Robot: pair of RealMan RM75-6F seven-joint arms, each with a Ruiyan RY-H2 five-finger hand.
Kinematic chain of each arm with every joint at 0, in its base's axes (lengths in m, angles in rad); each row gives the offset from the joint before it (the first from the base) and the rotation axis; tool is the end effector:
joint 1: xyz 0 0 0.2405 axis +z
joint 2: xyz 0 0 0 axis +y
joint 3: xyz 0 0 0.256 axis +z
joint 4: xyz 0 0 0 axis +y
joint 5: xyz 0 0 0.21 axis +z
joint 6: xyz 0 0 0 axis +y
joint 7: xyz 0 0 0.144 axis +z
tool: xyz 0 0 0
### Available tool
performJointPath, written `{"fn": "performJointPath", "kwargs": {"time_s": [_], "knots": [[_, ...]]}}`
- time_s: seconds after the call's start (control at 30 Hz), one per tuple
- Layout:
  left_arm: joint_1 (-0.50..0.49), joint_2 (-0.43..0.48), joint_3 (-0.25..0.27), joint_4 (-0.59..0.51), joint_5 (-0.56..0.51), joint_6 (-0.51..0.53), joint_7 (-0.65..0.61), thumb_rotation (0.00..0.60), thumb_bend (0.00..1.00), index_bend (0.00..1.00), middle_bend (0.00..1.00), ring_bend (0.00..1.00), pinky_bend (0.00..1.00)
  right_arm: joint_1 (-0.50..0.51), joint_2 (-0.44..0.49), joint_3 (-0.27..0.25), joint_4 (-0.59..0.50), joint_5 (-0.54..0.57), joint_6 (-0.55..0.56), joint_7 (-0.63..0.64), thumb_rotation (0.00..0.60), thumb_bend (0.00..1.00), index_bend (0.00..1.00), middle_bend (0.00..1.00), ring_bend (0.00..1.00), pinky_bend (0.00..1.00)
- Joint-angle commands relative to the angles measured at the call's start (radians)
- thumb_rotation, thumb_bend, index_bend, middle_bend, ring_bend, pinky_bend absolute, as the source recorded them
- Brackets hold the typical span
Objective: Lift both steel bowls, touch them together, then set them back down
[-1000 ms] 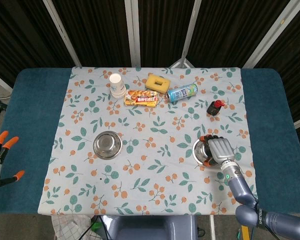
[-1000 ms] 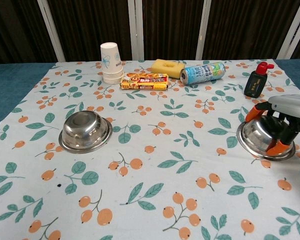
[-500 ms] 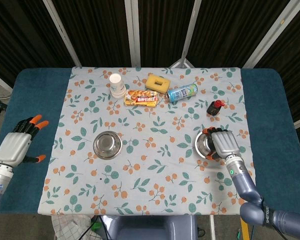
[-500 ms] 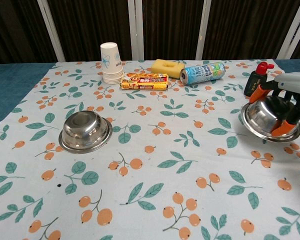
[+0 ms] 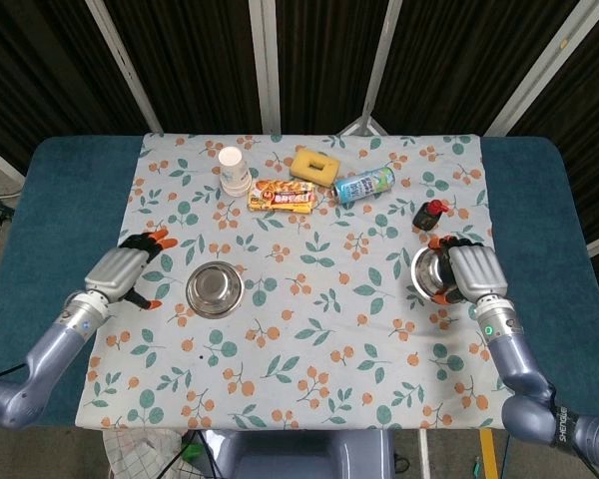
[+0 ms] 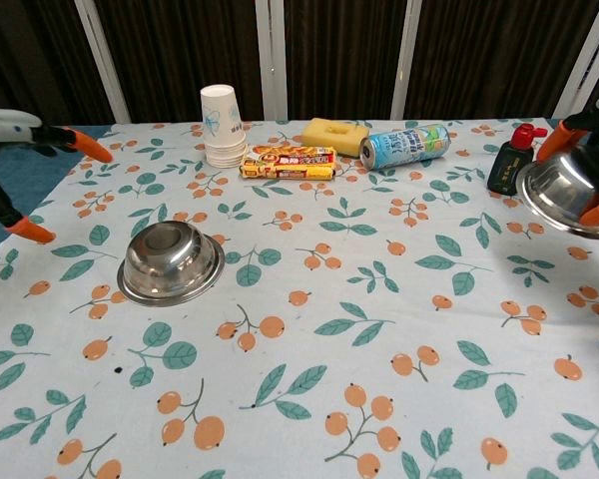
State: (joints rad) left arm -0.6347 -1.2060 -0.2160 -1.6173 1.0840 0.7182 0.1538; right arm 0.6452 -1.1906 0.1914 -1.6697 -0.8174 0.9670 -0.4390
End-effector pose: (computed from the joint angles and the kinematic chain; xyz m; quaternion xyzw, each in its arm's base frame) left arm -0.2102 0.3416 0.0670 -0.7238 -0.4680 -0.2992 0.4094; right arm -0.2252 -0.3468 0.0981 0.6705 -0.4321 0.2748 0.5369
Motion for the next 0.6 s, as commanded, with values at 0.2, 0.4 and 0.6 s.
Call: {"fn": "performJointPath", "kwargs": {"time_s": [0.2,0.4,0.6], "knots": [[-0.091,-0.130,0.005,0.076,-0.052,-0.045,0.031,0.600,0.04,0.14,0.00,0.00,0.04,0.001,0.021,-0.001,0.006,0.006,-0.005,0.014,0.600,0.04,0.37,0.28,0.32,0.32],[-0.124,-0.217,0.029,0.165,-0.079,-0.031,0.080,0.600,0.04,0.14,0.00,0.00,0.04,-0.002,0.041,0.001,-0.012,-0.011,-0.001,0.031,0.600,0.04,0.37,0.28,0.32,0.32],[-0.146,-0.267,0.036,0.209,-0.103,-0.048,0.054,0.600,0.04,0.15,0.00,0.00,0.04,-0.004,0.061,0.000,-0.023,-0.018,0.008,0.041,0.600,0.04,0.37,0.28,0.32,0.32]]}}
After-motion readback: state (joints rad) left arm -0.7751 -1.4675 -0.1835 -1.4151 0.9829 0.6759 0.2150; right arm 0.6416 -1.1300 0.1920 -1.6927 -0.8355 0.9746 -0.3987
